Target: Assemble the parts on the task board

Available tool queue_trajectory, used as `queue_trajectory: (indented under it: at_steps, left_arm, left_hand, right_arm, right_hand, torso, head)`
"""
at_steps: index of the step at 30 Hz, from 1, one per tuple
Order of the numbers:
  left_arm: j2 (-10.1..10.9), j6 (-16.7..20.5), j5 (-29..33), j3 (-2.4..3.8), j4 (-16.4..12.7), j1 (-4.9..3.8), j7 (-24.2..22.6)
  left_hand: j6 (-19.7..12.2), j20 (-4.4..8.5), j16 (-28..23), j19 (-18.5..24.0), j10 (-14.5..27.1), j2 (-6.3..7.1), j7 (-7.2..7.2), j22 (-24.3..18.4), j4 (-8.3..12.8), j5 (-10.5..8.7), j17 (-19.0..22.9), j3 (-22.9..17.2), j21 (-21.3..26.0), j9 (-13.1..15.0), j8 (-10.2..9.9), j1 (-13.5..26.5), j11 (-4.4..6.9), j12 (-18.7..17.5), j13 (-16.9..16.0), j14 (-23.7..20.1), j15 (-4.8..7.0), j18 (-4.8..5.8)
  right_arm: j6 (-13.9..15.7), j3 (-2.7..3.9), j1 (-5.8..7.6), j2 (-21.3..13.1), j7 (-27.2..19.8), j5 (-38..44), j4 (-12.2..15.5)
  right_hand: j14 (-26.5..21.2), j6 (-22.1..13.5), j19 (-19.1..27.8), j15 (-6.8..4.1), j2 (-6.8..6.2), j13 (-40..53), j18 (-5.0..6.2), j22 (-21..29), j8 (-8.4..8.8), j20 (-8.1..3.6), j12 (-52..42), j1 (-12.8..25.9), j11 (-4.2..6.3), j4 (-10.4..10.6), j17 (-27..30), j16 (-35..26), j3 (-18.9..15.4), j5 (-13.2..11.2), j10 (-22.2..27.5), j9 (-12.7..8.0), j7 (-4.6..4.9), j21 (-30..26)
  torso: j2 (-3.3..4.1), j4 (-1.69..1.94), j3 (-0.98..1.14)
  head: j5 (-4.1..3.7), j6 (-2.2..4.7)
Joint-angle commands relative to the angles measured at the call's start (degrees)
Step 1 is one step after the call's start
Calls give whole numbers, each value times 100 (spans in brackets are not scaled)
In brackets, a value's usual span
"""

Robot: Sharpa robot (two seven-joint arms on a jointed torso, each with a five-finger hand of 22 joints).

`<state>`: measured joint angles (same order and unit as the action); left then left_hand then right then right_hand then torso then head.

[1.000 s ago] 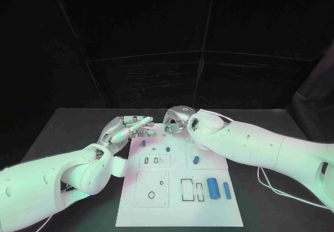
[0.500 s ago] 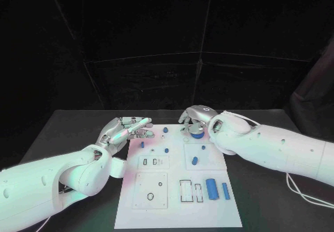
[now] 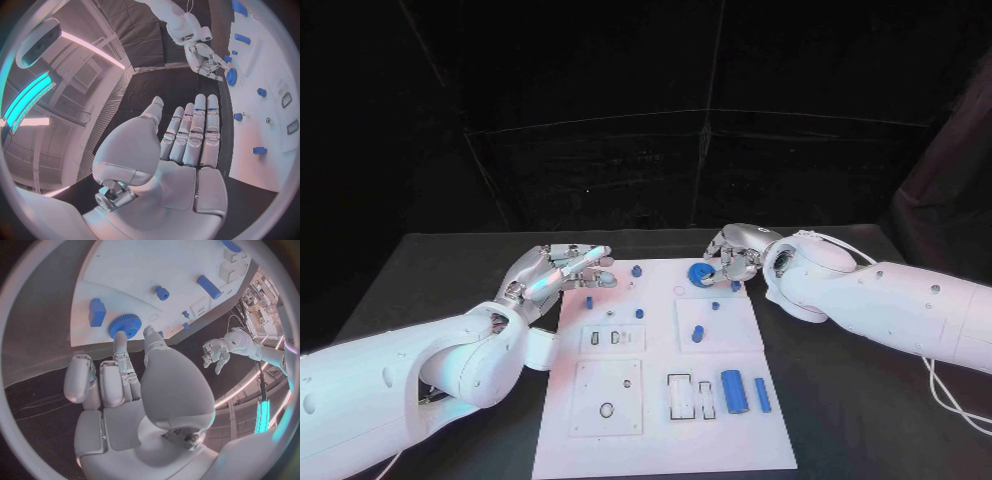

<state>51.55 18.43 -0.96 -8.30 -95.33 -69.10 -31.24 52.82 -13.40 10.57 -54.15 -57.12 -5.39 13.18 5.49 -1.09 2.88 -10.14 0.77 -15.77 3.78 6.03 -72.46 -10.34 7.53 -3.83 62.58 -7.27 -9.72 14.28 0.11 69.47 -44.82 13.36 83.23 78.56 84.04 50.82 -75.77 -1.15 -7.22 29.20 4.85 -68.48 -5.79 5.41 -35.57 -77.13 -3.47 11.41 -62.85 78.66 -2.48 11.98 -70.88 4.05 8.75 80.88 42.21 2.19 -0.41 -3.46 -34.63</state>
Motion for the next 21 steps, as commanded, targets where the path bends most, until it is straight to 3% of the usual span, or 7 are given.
queue_trajectory:
  at_steps: [1, 10, 21]
  left_arm:
    - [-13, -107, -26, 2, 2, -7, 4]
    - [-32, -130, -26, -1, 4, -6, 27]
    - [-25, -141, -26, -3, 11, -6, 39]
  left_hand:
    - [41, -12, -25, -49, -43, -34, 7, -12, 32, 34, -9, -5, 23, -5, -25, -52, 19, -32, 4, 52, 6, -83]
    - [44, -10, -37, -64, -47, -50, 6, -18, 49, 35, -16, -18, 28, -6, -33, -64, 21, -42, 5, 59, 8, -84]
    - [46, -8, -49, -79, -50, -65, 5, -24, 70, 34, -22, -33, 33, -6, -42, -78, 22, -52, 5, 65, 10, -84]
  right_arm:
    - [-356, 5, 15, 30, 284, -148, -64]
    - [-530, 5, 16, 197, 330, -102, -259]
    - [-569, 5, 15, 342, 302, 119, -379]
  right_hand:
    - [190, -54, -77, 31, 22, 259, -54, -78, -40, 12, -207, -152, 1, 187, -225, 106, -43, 89, 75, 8, -2, 62]
    - [278, -25, -199, 34, 155, 1607, -93, -294, -147, 18, -1402, -333, 6, 302, -832, 389, -82, 265, -178, 14, -11, 166]
    - [351, 62, -332, 41, 306, 2840, -139, -536, -253, 25, -2517, -468, 8, 213, -1378, 630, -117, 298, -471, 9, -22, 279]
  torso:
    - [7, 10, -9]
    - [6, 18, -16]
    - [7, 11, -17]
  head:
    - [1, -2]
    - [3, -18]
    - [8, -56]
